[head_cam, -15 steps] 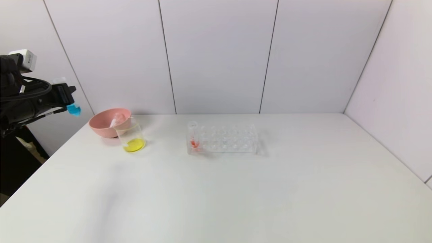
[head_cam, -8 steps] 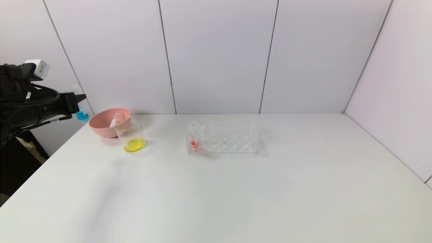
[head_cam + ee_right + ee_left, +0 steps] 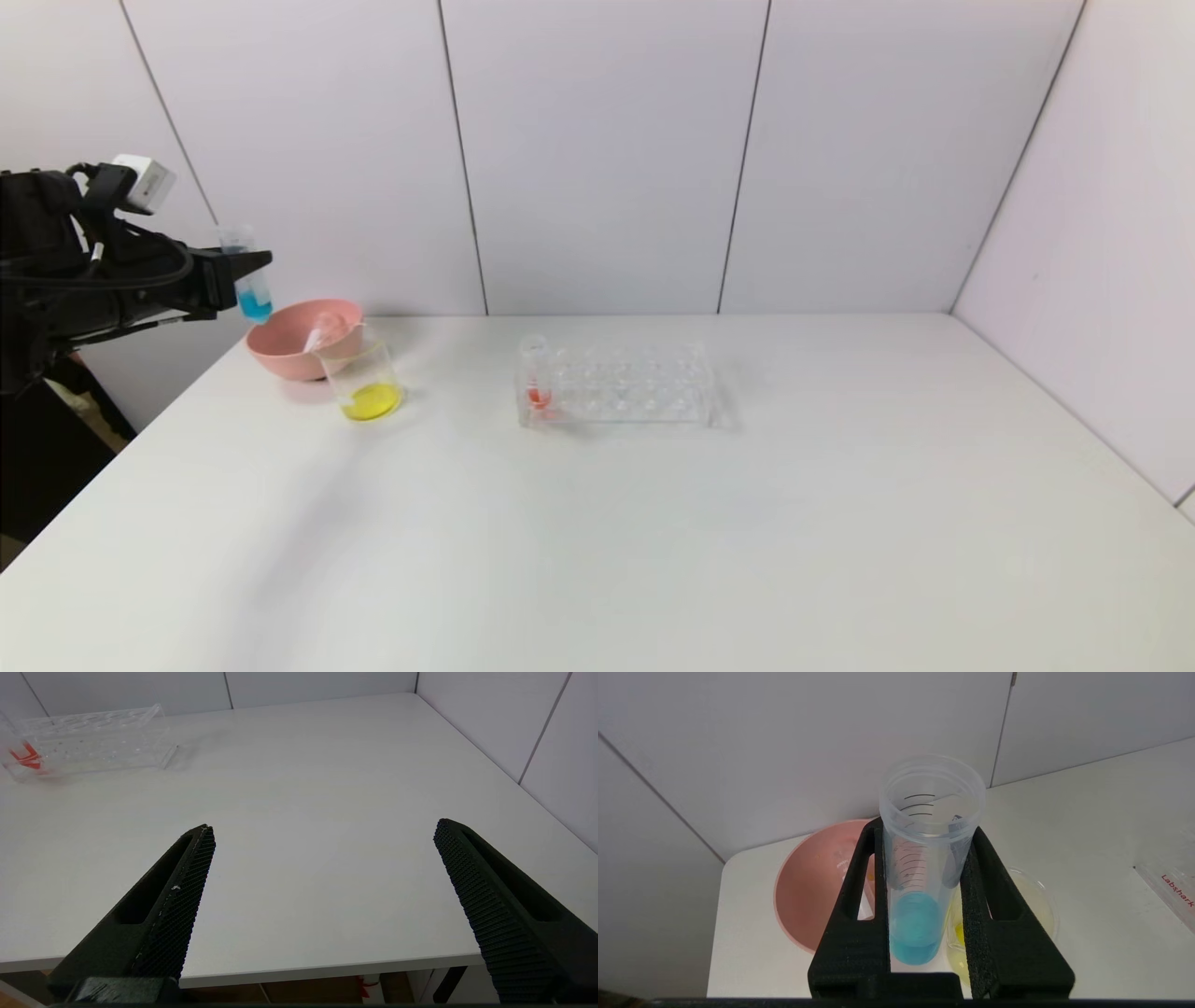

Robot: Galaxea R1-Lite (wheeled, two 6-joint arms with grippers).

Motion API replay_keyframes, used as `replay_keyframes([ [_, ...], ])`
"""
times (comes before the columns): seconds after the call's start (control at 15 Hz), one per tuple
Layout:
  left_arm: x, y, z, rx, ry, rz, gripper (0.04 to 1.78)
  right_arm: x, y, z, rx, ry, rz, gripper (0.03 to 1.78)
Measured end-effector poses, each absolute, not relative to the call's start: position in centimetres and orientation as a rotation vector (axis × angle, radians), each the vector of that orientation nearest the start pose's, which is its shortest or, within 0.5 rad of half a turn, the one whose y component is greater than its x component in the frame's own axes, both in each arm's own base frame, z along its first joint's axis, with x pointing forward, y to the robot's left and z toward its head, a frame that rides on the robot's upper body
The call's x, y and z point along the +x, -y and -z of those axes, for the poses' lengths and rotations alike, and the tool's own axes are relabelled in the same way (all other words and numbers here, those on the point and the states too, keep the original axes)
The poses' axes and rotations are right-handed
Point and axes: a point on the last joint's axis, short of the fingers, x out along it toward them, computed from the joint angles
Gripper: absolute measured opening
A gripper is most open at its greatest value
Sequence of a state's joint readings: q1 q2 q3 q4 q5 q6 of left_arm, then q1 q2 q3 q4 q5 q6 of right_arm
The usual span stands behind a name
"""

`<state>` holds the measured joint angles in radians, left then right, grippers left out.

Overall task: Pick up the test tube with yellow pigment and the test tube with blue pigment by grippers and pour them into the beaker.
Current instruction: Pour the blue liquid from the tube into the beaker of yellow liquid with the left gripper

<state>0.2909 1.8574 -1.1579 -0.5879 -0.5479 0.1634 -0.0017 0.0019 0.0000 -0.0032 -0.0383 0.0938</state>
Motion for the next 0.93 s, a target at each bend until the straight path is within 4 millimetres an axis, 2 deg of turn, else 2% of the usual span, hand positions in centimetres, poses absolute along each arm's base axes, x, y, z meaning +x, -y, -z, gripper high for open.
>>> replay_keyframes([
  [0.33,38.1,-10.8,-22.3,0.226,0.002,0.492,0.45,-2.3,0.1,-7.6,0.094,0.003,0.040,1.71],
  [0.73,40.3,-13.8,-23.1,0.462,0.067,0.642,0.45,-2.3,0.1,-7.6,0.095,0.003,0.039,1.71],
  [0.93,40.7,-14.8,-23.3,0.590,0.046,0.687,0.45,-2.3,0.1,-7.6,0.095,0.003,0.040,1.71],
])
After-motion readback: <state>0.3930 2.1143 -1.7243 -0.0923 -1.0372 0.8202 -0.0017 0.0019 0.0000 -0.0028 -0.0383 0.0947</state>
